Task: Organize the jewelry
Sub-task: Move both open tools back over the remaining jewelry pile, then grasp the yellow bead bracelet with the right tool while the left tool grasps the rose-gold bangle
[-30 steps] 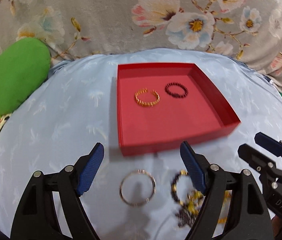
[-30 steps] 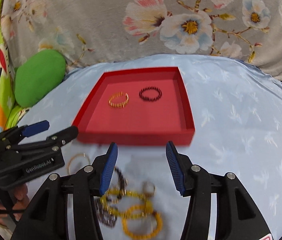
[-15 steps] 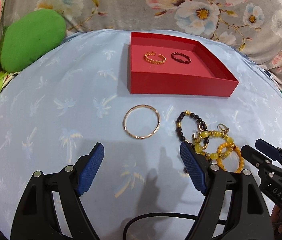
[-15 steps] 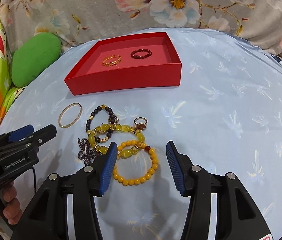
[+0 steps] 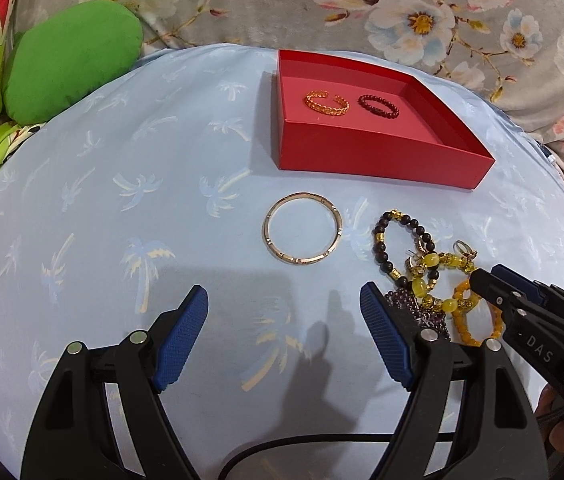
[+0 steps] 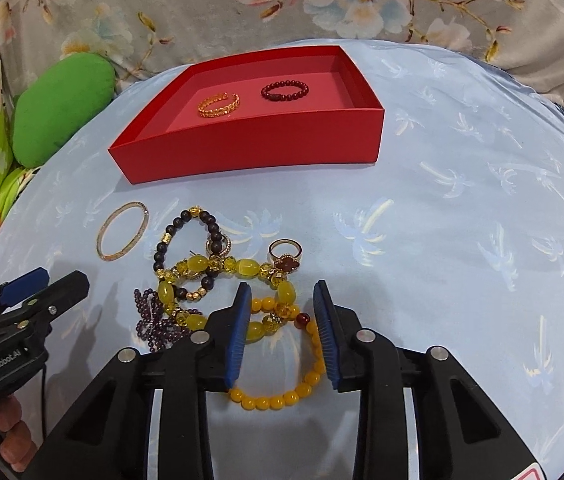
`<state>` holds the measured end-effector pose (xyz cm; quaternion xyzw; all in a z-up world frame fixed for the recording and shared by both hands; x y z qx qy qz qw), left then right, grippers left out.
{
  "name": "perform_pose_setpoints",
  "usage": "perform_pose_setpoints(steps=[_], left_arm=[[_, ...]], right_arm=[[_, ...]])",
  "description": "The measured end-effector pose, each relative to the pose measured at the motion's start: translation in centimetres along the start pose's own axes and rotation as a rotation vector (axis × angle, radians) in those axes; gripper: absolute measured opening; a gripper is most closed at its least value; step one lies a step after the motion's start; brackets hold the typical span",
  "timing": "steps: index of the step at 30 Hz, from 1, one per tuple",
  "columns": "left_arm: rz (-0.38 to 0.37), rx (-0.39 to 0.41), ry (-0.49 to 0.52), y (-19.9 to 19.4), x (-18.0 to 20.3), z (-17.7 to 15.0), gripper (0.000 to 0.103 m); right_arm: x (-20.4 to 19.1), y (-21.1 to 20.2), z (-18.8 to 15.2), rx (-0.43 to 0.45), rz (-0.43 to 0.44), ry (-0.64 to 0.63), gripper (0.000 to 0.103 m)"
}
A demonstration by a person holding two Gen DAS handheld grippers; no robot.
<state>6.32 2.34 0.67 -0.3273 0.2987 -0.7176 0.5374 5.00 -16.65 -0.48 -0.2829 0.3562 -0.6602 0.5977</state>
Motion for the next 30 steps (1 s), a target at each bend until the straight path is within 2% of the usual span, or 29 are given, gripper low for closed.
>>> perform_pose_setpoints(steps=[1, 6, 16, 25, 30], left_arm=[[0.005, 0.001, 0.001, 0.1, -0.1, 0.0, 0.074], [0.011, -0.003, -0.012, 0.5, -0.5, 0.4, 0.074], [0.013, -0.008, -0.006, 1.7, -0.5, 2.0, 0.075], [0.015, -0.061, 0.022, 5.1, 0.3, 3.4, 0.075], [0.05, -0.055, 0.067, 5.6, 0.7, 3.5, 0.074]], right_arm=[[0.0, 0.2, 0.0, -0.004, 0.0, -0.001, 0.023], [0.1, 0.3, -0.1, -0.004, 0.011, 0.007, 0.01], [0.2, -0.7, 0.0, 0.02, 0.031, 0.024, 0.009], [0.3, -1.1, 0.6, 0.026, 0.054, 0.033, 0.009], [0.5, -0.9, 0.8, 0.02, 0.058, 0.044, 0.009]])
Point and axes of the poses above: each gripper's, at about its wrist camera, not at the fingertips, and y roughly the way its jaws point, x to its right, z to its top, the point moved 2 cm from there along y, roughly the way its jaws point, and after that the axes turned 4 degrees about -z, right-handed, at the moved point
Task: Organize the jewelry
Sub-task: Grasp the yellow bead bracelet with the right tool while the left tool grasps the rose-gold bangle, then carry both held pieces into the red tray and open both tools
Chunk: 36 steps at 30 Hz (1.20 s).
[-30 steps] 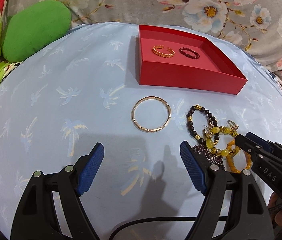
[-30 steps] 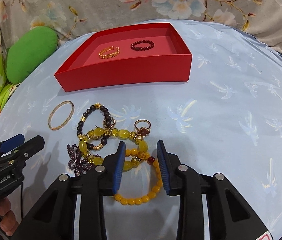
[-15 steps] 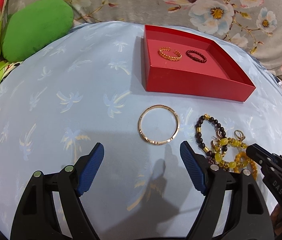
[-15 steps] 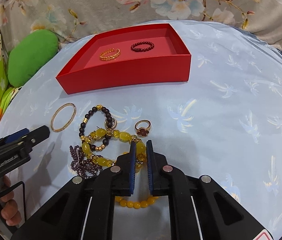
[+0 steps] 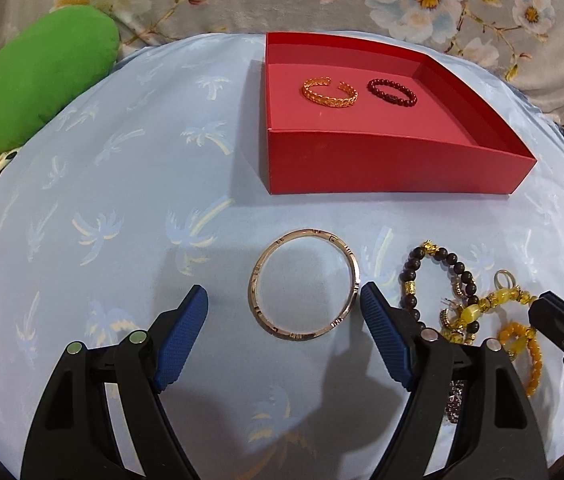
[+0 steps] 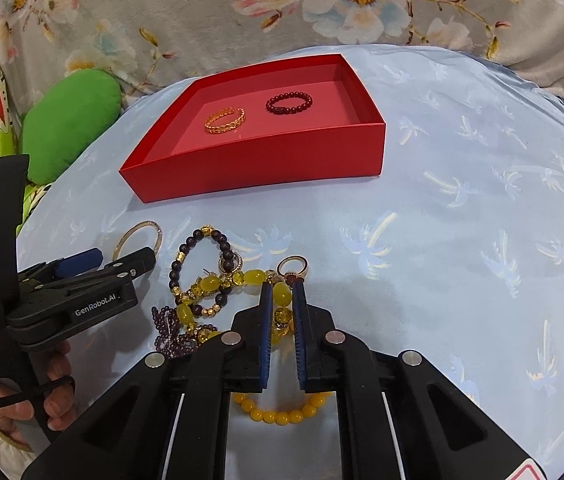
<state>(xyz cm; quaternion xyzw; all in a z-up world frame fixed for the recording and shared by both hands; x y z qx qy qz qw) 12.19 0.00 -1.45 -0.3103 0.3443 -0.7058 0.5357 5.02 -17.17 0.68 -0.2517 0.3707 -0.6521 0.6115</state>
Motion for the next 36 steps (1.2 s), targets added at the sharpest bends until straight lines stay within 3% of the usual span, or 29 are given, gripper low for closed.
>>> perform_pose_setpoints(steps=[2, 6, 15, 24, 31, 36], left_arm=[[0.015, 0.006, 0.012, 0.0, 0.2, -0.1, 0.071], [0.021, 0.016, 0.023, -0.2, 0.3, 0.0, 0.052], [-0.024, 0.008, 0.002, -1.5, 0.1, -0.3, 0.052], [-0.068, 0.052, 0.005, -6.0, 0.7, 0.6, 0.052], [-0.107, 0.104, 0.015, -8.6, 1.2, 2.9, 0.052], [-0.119, 0.139, 0.034, -9.1, 1.8, 5.6, 0.052]], right_arm=[[0.1, 0.1, 0.0, -0.002, 0.0, 0.001, 0.009], [0.1, -0.1, -0.1, -0.002, 0.0, 0.005, 0.009], [-0.1, -1.7, 0.3, 0.022, 0.013, -0.003, 0.009], [-1.1, -5.7, 2.7, 0.106, 0.04, -0.035, 0.009], [-1.4, -7.8, 5.8, 0.174, 0.045, -0.052, 0.009], [-1.0, -8.2, 9.7, 0.222, 0.055, -0.046, 0.009]])
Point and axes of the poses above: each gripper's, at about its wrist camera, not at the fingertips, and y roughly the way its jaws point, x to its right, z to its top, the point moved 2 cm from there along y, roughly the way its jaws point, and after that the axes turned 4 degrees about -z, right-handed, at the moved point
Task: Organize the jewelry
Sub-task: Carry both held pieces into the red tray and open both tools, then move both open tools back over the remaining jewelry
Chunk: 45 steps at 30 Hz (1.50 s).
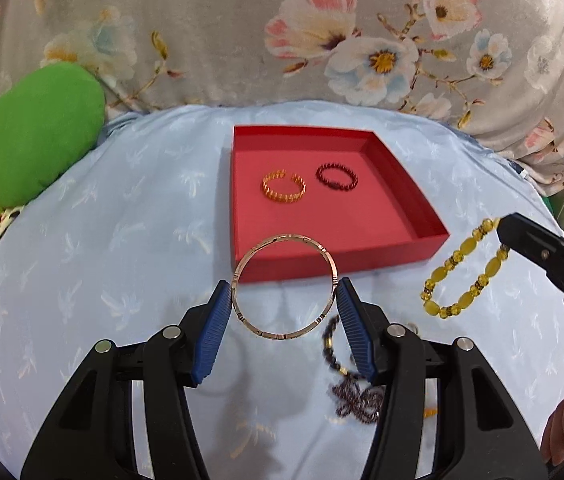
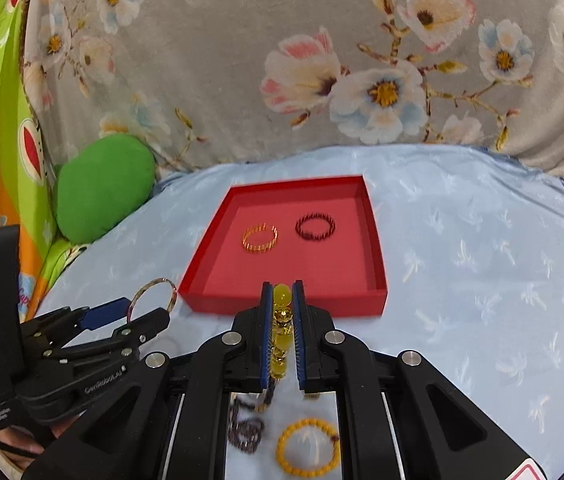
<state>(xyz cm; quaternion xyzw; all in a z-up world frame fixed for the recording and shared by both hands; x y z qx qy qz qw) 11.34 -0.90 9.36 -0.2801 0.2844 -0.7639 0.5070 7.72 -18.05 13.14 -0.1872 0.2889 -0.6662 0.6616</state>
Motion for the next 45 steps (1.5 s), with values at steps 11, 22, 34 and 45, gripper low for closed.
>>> perform_pose_setpoints(steps=[11, 22, 34, 45], left_arm=[[-0.015, 0.005, 0.016, 4.4, 0.4, 5.4, 0.052], [-0.023, -0.05, 0.026, 10.6, 0.5, 7.4, 0.052], [0.011, -0.094, 0.023, 14.4, 0.2, 6.3, 0.055], [0.022, -0.06, 0.006, 12.1, 0.0, 5.9, 0.062]], right_arm=[[1.0, 6.6, 5.0, -0.021, 0.007, 0.04, 0.009], [0.9, 14.8, 5.8, -0.116, 0.095, 0.085, 0.009], [4.4, 17.5, 3.9, -0.128, -0.061, 0.073, 0.037], [3.9, 14.1, 3.4, -0.089, -0.054, 0.065, 0.044]])
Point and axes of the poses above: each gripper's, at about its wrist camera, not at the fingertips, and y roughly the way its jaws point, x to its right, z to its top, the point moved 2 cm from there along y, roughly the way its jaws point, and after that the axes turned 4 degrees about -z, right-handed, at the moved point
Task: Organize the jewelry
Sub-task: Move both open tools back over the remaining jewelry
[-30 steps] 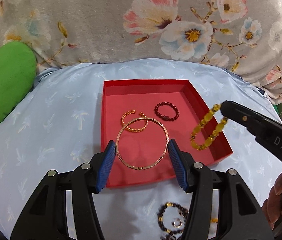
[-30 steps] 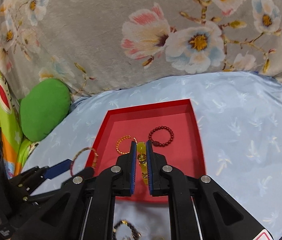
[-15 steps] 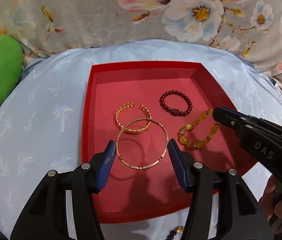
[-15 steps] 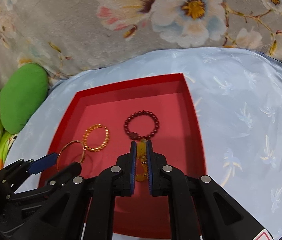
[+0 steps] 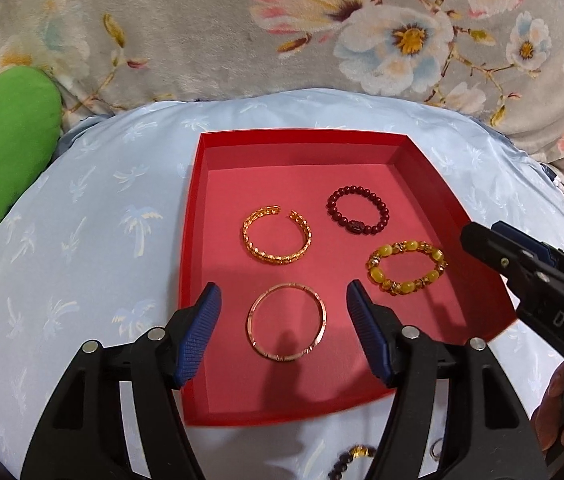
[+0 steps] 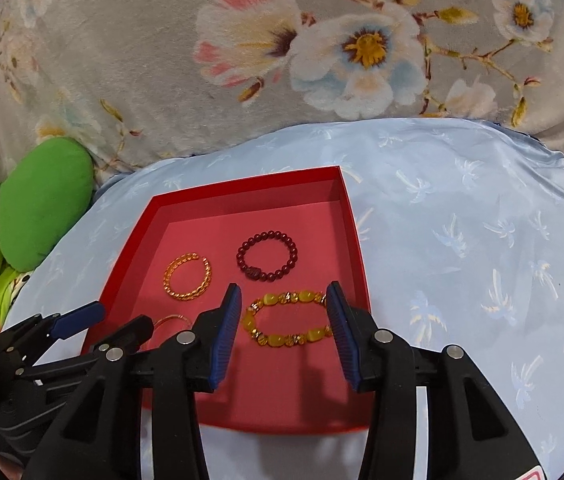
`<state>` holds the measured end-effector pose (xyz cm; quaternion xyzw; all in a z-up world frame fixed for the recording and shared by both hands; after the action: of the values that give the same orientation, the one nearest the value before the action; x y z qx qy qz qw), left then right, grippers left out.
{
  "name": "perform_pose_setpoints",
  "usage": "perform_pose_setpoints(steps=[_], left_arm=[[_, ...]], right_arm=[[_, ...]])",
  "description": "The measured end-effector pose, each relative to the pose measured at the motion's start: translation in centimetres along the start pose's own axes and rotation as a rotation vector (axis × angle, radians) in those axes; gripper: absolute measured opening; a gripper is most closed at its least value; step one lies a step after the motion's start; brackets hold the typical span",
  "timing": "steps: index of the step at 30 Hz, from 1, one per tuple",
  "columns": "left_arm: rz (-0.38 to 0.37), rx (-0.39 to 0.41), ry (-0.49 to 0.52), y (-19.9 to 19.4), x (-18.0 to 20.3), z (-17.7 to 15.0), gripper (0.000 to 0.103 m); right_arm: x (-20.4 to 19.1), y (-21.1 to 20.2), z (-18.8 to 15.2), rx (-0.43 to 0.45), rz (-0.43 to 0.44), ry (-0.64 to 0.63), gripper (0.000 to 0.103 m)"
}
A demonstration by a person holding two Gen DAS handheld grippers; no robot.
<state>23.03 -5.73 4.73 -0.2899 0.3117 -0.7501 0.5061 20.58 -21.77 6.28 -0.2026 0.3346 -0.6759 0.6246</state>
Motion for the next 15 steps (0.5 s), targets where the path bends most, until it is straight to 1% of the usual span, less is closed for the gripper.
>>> perform_pose_setpoints(steps=[8, 15], left_arm=[[-0.007, 0.028, -0.005, -3.5, 0.2, -1.5, 0.062], [-0.006, 0.034, -0.009, -6.2, 0.6, -4.3, 0.062]], right_arm=[[-0.9, -3.3, -2.0, 0.011, 0.017, -0.009, 0.044], [-2.0, -6.4, -5.3, 0.015, 0.021, -0.031, 0.044]])
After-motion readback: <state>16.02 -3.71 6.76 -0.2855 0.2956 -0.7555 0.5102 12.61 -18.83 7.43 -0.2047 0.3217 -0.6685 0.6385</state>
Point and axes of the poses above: each gripper's, at about its wrist camera, not at the fingertips, and y roughly the way its jaws point, x to its right, z to its top, the point moved 2 cm from there along y, roughly the way its jaws point, and after that the axes turned 4 degrees about -z, right-handed, at the moved point
